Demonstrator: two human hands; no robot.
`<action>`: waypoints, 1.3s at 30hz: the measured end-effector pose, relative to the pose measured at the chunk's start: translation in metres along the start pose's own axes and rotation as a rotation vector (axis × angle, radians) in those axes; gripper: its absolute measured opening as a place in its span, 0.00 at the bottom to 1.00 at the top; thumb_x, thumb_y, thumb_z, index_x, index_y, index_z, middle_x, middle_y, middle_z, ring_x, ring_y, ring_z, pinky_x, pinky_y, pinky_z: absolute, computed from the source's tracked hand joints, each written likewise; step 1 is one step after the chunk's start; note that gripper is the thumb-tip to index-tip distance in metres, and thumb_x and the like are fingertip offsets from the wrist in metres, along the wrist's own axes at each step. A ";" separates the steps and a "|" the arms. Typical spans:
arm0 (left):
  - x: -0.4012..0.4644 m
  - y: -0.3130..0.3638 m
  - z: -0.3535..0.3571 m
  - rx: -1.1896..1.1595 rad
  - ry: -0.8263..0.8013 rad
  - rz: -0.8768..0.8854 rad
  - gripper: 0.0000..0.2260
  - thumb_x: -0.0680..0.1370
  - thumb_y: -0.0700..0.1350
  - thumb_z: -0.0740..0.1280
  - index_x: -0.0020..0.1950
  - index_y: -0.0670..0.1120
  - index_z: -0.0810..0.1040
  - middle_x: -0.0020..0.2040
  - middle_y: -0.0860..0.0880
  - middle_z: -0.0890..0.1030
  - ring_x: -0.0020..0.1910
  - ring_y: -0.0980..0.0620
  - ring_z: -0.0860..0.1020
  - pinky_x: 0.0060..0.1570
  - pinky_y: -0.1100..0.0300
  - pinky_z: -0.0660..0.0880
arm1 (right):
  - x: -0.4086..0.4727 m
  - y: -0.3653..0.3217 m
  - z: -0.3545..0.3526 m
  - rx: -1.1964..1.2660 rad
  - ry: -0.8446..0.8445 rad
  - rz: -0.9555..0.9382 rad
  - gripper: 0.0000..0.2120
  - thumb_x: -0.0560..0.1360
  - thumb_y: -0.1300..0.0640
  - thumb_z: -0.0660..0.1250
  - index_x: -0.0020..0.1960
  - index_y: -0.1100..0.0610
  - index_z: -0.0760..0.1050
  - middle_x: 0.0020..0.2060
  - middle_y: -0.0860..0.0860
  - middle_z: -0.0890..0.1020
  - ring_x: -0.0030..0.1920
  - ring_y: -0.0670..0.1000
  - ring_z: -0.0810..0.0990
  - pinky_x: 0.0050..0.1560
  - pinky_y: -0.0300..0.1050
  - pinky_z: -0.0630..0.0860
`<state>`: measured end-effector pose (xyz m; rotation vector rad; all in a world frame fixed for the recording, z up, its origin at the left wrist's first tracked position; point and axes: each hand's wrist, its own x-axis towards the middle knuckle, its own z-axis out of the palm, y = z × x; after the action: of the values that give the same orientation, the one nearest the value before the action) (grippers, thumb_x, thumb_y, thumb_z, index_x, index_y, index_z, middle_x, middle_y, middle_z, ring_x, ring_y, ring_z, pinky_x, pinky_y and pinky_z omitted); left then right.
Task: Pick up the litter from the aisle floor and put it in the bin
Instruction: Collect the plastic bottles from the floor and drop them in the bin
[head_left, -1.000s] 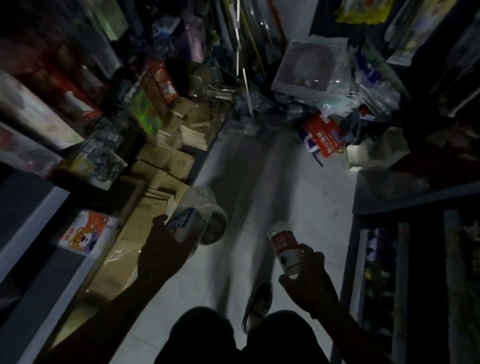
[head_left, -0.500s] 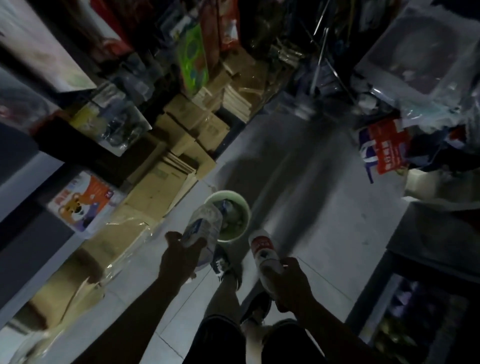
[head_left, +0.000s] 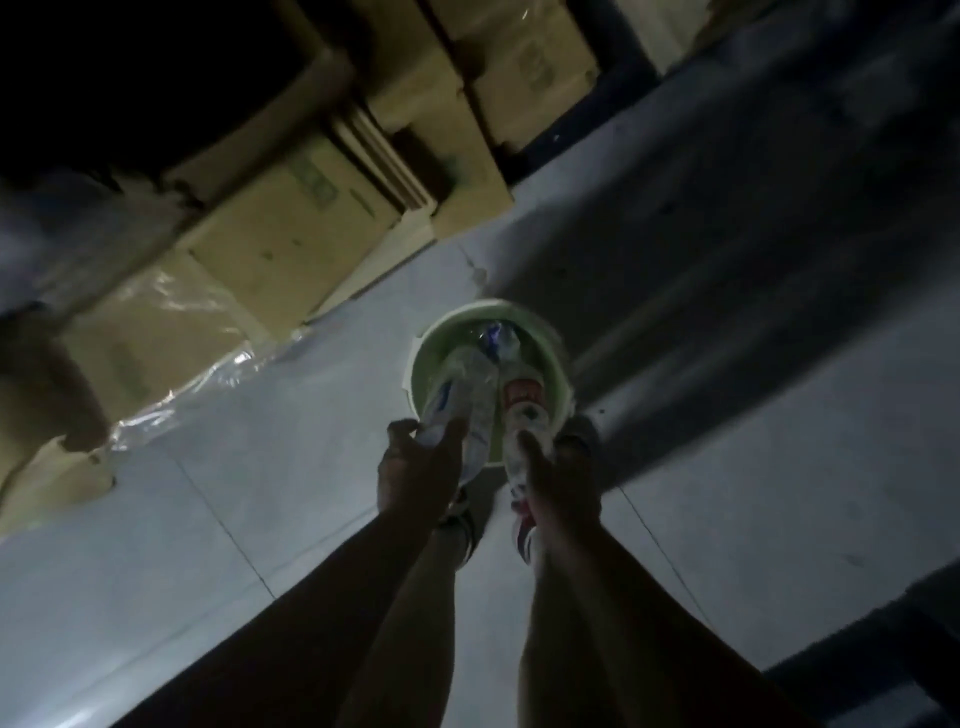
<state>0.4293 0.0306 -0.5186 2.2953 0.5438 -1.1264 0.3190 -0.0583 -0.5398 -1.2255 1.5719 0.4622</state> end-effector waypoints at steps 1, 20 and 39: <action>0.012 0.000 0.011 0.009 0.028 0.014 0.29 0.76 0.66 0.67 0.69 0.50 0.68 0.57 0.46 0.78 0.44 0.48 0.79 0.36 0.58 0.76 | 0.016 -0.002 0.006 -0.011 -0.016 -0.061 0.31 0.75 0.32 0.63 0.66 0.54 0.70 0.47 0.49 0.81 0.41 0.48 0.84 0.39 0.42 0.83; -0.052 -0.021 -0.023 0.412 0.198 0.532 0.08 0.79 0.51 0.70 0.56 0.54 0.77 0.51 0.52 0.80 0.41 0.53 0.80 0.33 0.58 0.78 | -0.030 0.000 -0.078 -0.547 -0.147 -0.371 0.28 0.75 0.36 0.58 0.71 0.47 0.70 0.62 0.48 0.80 0.59 0.46 0.80 0.56 0.50 0.81; -0.324 -0.016 -0.237 0.381 0.416 0.344 0.19 0.78 0.57 0.64 0.66 0.51 0.76 0.61 0.49 0.79 0.59 0.49 0.77 0.51 0.55 0.75 | -0.312 -0.116 -0.175 -0.993 -0.272 -0.919 0.29 0.77 0.34 0.60 0.72 0.49 0.70 0.66 0.52 0.77 0.65 0.55 0.74 0.62 0.51 0.74</action>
<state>0.3769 0.1472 -0.1376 2.8378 0.0644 -0.6256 0.3146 -0.0955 -0.1662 -2.3169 0.3543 0.7646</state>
